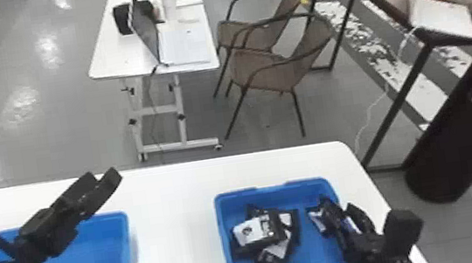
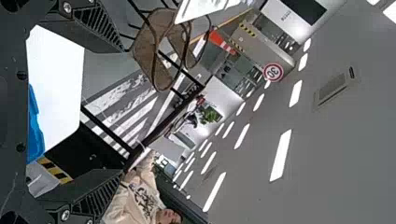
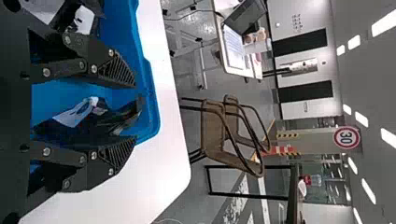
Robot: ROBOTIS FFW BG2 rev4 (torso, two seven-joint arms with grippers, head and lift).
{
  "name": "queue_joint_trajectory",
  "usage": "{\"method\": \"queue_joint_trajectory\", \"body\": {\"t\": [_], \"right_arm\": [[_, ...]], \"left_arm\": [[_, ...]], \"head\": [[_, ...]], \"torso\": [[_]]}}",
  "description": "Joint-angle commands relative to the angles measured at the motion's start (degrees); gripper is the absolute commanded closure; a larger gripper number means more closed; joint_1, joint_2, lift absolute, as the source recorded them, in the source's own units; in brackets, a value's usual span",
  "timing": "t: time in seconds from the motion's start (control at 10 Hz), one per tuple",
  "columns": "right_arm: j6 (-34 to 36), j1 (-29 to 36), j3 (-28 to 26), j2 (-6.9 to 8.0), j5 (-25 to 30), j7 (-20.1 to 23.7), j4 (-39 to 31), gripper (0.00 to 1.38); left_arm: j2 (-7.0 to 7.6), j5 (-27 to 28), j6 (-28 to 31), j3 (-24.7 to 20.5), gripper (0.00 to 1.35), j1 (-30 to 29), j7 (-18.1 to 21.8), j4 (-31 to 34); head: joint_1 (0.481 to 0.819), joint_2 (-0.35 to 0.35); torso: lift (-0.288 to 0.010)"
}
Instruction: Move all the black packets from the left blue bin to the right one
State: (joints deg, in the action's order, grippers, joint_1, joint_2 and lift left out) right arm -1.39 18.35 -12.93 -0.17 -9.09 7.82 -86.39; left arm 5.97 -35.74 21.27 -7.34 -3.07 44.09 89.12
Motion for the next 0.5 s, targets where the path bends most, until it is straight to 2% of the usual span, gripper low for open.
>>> {"method": "queue_joint_trajectory", "body": {"t": [0.0,0.1,0.2,0.3,0.4], "right_arm": [[-0.1,0.8,1.0,0.23,-0.7,0.0,-1.2,0.37],[-3.1,1.9,1.0,0.23,0.1,0.1,-3.0,0.37],[-7.0,2.8,1.1,0.23,0.6,1.2,-4.3,0.37],[-8.8,3.8,1.1,0.23,0.9,3.1,-5.7,0.37],[-12.3,5.4,1.3,0.23,1.4,4.1,-7.3,0.37]], "left_arm": [[0.10,-0.3,-0.7,-0.5,0.11,-0.5,0.1,0.4],[0.45,3.4,-2.6,-1.1,0.11,-0.8,0.1,2.4],[0.71,9.8,-4.0,-2.5,0.10,-1.6,0.1,5.2],[0.45,13.3,-6.9,-3.6,0.10,-3.9,-0.1,6.8],[-0.96,17.2,-8.1,-5.3,0.10,-6.8,-0.1,8.8]], "head": [[0.695,-0.204],[0.695,-0.194],[0.695,-0.187],[0.695,-0.172],[0.695,-0.147]], "torso": [[0.000],[0.000],[0.000],[0.000],[0.000]]}}
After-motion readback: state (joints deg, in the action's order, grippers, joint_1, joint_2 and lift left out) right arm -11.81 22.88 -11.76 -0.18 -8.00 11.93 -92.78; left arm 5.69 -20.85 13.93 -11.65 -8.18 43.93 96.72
